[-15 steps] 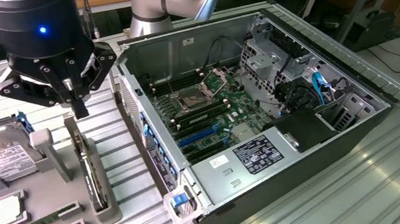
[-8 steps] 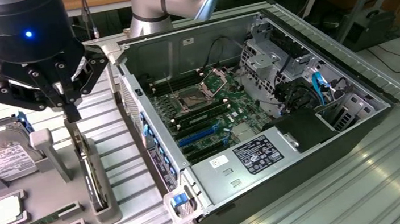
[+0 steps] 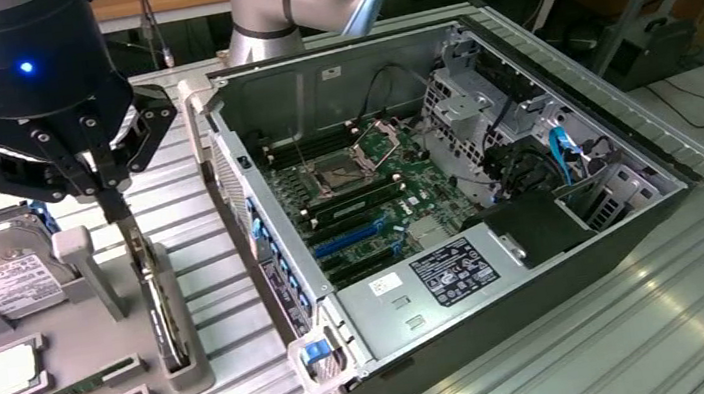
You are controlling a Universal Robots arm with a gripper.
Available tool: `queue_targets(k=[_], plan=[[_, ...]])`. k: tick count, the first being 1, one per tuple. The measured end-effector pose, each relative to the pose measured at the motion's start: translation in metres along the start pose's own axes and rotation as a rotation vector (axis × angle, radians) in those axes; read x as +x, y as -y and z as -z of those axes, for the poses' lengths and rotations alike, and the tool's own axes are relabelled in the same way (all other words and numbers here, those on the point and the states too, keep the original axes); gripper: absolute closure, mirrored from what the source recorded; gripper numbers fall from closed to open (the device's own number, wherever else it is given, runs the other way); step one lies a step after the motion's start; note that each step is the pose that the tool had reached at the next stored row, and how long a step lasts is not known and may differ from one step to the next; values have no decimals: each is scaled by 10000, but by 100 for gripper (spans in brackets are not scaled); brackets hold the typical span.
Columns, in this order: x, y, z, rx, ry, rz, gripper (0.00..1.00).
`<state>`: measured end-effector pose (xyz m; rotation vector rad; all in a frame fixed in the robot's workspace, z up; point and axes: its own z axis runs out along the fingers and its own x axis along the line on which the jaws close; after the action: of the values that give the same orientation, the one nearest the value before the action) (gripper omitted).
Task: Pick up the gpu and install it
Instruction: 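Reach for the gpu, then pick up the gpu and move the gpu toward the slot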
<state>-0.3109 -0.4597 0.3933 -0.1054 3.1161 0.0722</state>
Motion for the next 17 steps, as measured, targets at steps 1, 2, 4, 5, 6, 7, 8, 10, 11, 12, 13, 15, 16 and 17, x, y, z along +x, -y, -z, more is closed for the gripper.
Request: queue_targets(k=[1,2,4,5,6,7,8,10,11,12,13,15,16,17], plan=[[55,11,2,0,0,2,89],[55,11,2,0,0,2,89],[55,11,2,0,0,2,89],[55,11,2,0,0,2,89],[55,11,2,0,-1,2,89],[55,11,2,0,0,2,89],[55,11,2,0,0,1,89],[55,11,2,0,0,2,89],[55,11,2,0,0,2,89],[55,11,2,0,0,2,89],[55,11,2,0,0,2,89],[55,11,2,0,0,2,89],[55,11,2,0,0,2,83],[55,11,2,0,0,2,76]])
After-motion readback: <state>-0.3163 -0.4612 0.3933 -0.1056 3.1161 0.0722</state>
